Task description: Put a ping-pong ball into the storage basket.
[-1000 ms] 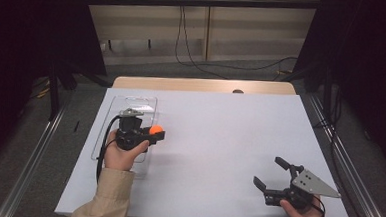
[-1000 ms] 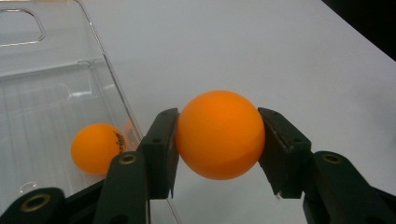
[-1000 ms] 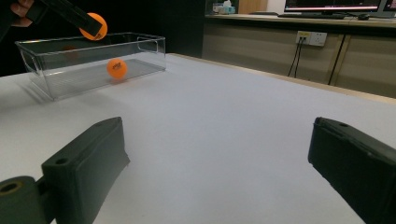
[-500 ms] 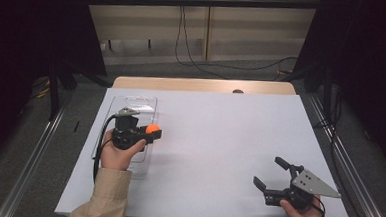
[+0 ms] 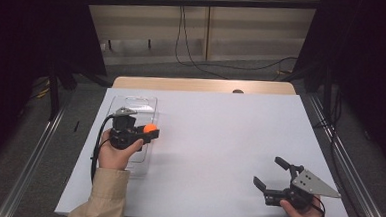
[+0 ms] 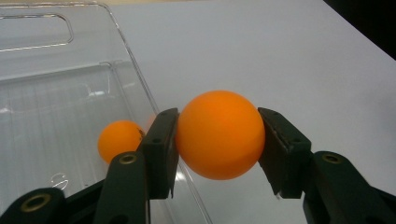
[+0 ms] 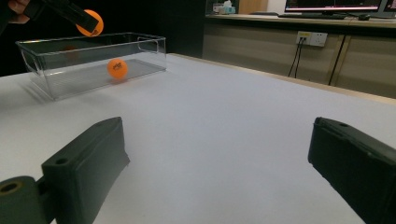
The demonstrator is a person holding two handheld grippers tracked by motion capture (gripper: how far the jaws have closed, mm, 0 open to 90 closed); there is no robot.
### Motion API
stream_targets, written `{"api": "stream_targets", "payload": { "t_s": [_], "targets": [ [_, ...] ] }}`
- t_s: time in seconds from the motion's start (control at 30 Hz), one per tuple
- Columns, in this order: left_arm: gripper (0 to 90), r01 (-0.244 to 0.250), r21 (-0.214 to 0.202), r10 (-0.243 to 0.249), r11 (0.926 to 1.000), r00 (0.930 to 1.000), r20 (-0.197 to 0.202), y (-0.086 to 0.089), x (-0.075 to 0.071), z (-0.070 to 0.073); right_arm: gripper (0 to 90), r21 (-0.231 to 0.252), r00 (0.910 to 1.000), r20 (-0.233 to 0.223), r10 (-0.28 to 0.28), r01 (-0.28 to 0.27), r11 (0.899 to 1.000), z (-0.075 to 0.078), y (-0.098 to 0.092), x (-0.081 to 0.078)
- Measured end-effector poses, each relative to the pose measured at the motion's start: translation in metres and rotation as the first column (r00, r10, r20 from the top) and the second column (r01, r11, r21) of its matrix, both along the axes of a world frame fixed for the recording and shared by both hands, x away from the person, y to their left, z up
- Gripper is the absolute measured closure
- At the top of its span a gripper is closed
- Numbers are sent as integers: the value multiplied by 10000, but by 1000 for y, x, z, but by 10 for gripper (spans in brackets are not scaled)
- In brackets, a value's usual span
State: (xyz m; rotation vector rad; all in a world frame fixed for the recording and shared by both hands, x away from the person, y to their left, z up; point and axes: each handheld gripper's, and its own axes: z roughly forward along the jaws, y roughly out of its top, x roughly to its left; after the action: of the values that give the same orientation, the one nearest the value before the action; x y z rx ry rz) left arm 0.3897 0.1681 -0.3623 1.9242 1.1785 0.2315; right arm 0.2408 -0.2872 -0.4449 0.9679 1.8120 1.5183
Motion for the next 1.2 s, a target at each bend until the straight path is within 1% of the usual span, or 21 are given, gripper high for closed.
{"api": "stream_targets", "payload": {
  "t_s": [0.3,0.37,0.53,0.73,0.8,0.87,0.93,1.03,1.2],
  "targets": [
    [509,-80,28,80,10000,10000,9,2,0,0,36,-12,10000,4,-18,18,10000,0,0,0],
    [509,-31,115,31,9999,10000,14,2,0,0,36,-3,10000,-7,-35,35,10000,0,0,-1],
    [509,-40,136,40,9999,10000,15,2,0,0,36,19,10000,0,-44,44,10000,0,-1,-1],
    [509,-166,107,166,9998,9999,20,4,0,-1,36,23,10000,-6,-36,36,10000,0,-1,-1],
    [509,-145,163,144,9998,9999,42,5,-1,0,36,24,10000,6,-34,34,10000,0,-1,-1],
    [509,-203,96,202,9997,9998,56,5,-1,0,36,27,10000,-3,-35,35,10000,0,-1,-1],
    [509,-178,163,178,9997,9998,57,6,-1,0,36,1,10000,3,-27,27,10000,0,-1,-1],
    [509,-166,152,165,9997,9998,72,7,-1,1,36,13,10000,-5,-32,32,10000,0,-1,-1],
    [509,-269,147,268,9995,9996,80,8,-1,1,36,9,10000,-2,-28,28,10000,0,-1,-1]
  ]
}}
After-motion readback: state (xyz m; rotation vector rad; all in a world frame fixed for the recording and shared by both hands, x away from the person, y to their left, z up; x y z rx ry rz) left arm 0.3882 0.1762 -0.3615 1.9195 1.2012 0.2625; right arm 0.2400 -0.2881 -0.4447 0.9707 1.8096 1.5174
